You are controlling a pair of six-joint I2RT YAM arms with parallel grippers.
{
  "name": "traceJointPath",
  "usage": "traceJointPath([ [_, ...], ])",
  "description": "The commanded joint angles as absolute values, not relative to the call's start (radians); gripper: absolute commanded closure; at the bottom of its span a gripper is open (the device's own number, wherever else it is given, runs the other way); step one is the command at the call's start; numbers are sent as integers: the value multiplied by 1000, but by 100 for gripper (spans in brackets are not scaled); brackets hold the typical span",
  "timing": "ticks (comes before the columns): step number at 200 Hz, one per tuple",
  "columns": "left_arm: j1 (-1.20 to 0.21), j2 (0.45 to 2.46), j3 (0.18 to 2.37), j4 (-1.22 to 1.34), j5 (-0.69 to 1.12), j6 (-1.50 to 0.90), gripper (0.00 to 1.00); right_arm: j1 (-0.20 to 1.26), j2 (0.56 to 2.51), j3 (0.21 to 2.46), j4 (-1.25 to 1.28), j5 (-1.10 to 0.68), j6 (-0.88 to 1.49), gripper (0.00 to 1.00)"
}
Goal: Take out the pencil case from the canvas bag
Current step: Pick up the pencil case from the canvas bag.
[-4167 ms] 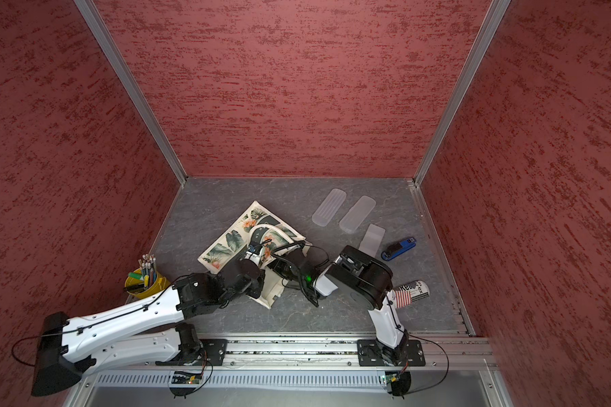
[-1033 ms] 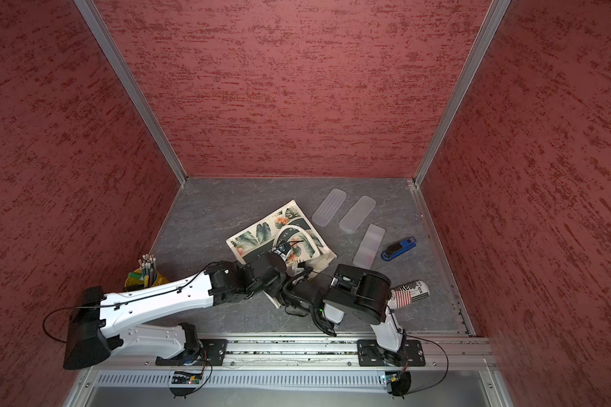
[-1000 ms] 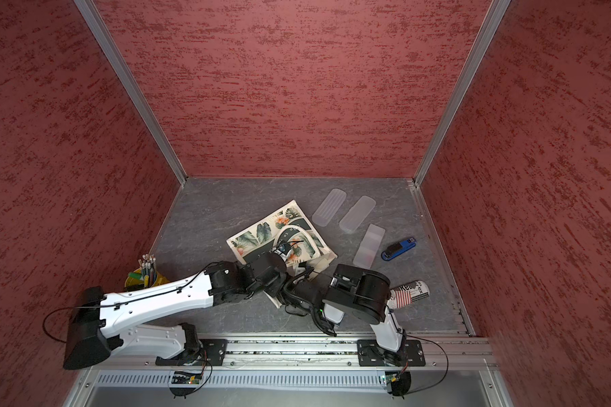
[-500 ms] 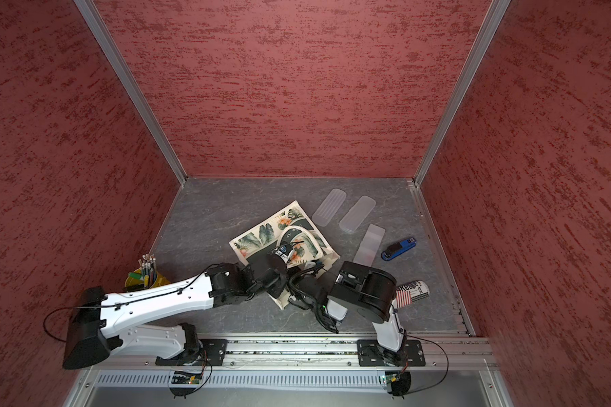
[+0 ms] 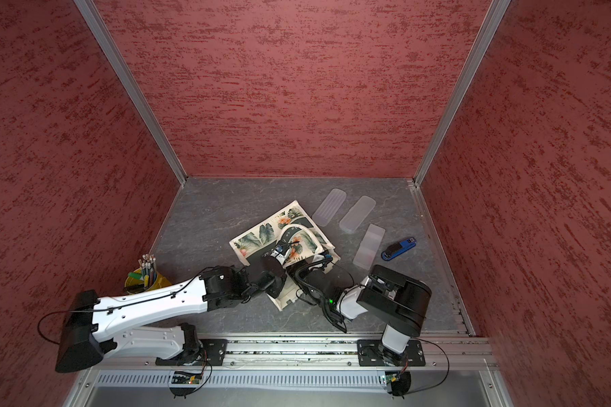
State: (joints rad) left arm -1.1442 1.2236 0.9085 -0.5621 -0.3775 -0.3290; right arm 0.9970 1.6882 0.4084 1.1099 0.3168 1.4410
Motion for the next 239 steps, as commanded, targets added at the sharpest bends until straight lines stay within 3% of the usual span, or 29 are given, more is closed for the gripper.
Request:
traceJointPath([
  [1,-1157,1228,904,-568,-343,-341,100,966,1684,416,1018,290,1462,51],
  [64,-1157,1243,930,-573,-350,-331,100,946,1670,401,937,188,1475,42],
  [106,-1160,1262,939,-568,-354,-326,100,945,1624,497,601,194,1468,25],
  [204,-1176,1276,954,-563,-366,-312,100,872,1837,678,532,103,1448,29],
  [239,-1174,1272,965,-575,-377,-297,100,857,1909,667,662,80,1446,46],
])
